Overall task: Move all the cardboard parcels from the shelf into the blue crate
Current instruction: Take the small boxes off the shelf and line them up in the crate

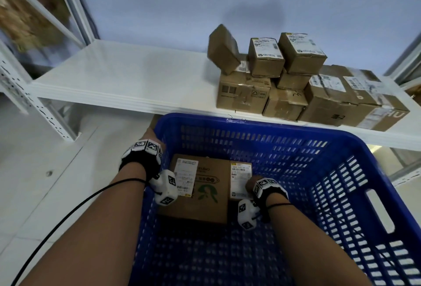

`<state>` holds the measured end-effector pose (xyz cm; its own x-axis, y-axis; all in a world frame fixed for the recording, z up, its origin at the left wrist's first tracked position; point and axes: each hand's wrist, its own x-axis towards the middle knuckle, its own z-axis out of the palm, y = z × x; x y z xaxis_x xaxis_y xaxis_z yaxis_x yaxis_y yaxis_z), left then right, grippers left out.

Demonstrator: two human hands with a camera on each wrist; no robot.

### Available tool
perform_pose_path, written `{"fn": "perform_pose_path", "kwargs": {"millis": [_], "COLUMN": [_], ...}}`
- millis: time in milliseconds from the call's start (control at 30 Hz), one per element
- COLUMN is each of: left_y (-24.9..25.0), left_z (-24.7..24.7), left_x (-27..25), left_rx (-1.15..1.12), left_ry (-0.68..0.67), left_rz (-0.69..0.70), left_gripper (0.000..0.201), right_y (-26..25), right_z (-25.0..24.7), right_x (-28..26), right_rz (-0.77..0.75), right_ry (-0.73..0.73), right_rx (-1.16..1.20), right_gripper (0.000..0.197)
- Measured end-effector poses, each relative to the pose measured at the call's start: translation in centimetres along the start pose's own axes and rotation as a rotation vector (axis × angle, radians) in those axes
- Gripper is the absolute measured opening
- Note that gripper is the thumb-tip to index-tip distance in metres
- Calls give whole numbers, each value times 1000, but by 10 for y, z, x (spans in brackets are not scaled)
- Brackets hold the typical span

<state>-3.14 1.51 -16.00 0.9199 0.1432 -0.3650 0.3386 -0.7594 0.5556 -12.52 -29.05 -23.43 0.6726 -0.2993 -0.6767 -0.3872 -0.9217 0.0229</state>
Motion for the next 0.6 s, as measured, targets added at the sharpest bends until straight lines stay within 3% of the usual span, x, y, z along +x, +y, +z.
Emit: {"fn": "perform_pose_path", "kwargs": {"millis": [233, 400, 467, 600], "left_y": [-2, 1, 5, 9], "left_z": [2, -2, -4, -8], "left_x": [5, -8, -16, -23], "left_rx": [18, 67, 80, 110], "left_ry": [-14, -5, 11, 26], "left_rz": [-32, -29, -22, -23], "left_gripper": [56, 53, 46, 42], "right_y": [-4, -36, -50, -72], "right_z": [-12, -51, -71, -97], "right_x": [-22, -23, -31, -43], "right_rz": [-49, -148, -144, -114], "right_ry": [26, 174, 170, 182], "right_rx": [-18, 15, 68, 64], "right_gripper": [70, 28, 17, 34]}}
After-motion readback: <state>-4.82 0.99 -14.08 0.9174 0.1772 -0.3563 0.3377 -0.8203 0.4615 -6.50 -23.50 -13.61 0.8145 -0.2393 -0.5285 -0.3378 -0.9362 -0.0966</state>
